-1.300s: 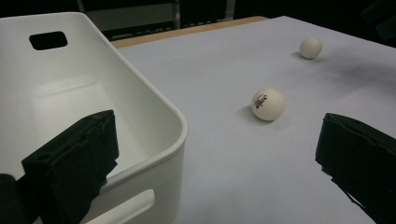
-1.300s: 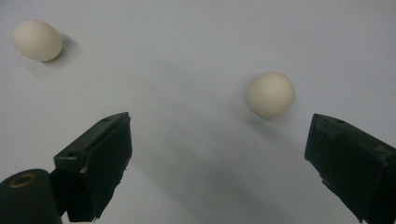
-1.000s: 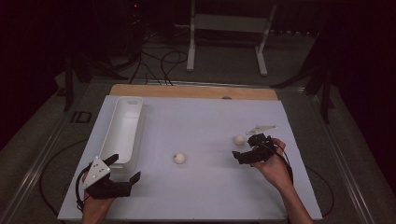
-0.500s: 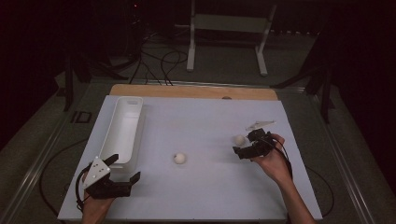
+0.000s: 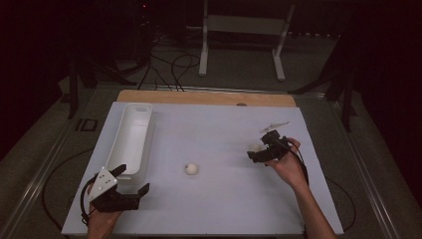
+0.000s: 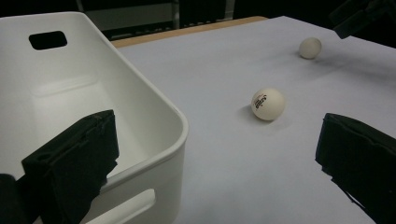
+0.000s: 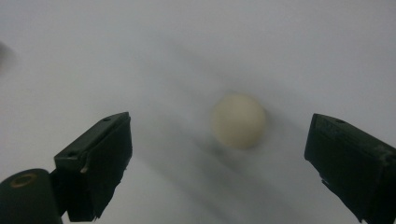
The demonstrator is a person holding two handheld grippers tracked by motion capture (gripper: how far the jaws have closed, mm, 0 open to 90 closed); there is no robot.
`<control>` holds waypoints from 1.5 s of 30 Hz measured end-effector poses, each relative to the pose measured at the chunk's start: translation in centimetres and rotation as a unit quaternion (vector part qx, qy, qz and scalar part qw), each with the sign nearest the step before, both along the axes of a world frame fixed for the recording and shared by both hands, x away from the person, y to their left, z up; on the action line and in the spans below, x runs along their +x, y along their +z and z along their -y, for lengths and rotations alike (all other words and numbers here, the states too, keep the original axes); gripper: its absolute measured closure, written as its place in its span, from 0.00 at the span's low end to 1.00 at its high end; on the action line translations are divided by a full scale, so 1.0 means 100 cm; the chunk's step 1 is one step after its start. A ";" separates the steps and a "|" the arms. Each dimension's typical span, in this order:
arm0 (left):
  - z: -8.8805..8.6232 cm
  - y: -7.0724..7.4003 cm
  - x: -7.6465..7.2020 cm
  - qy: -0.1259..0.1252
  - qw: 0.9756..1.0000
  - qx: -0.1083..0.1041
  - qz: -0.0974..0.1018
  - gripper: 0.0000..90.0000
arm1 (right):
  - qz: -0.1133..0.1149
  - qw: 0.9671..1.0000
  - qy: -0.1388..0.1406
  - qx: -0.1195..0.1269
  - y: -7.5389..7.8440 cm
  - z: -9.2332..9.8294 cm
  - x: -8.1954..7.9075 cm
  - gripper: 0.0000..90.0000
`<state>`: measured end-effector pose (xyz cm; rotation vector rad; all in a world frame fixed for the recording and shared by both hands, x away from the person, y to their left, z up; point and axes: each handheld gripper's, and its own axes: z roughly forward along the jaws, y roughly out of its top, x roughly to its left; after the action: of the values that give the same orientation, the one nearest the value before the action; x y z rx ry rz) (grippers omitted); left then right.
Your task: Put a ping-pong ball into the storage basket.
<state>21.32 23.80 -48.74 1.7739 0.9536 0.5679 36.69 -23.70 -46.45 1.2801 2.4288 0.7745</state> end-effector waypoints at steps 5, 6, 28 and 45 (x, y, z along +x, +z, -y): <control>0.000 0.000 0.000 0.000 1.000 0.000 0.000 0.00 | -0.013 1.000 -0.005 0.000 -0.005 0.001 0.006 0.08; 0.000 0.000 0.000 0.000 1.000 0.000 0.000 0.00 | -0.013 1.000 -0.005 0.000 -0.005 0.001 0.006 0.08; 0.000 0.000 0.000 0.000 1.000 0.000 0.000 0.00 | -0.040 0.999 -0.030 -0.003 -0.019 0.002 0.020 0.08; 0.000 0.000 0.000 -0.001 1.000 0.001 0.000 0.00 | -0.045 0.998 -0.042 0.002 -0.029 -0.002 0.028 0.09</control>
<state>21.36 23.80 -48.77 1.7761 0.9522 0.5685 39.50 -23.45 -49.31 1.4377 2.4252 0.7132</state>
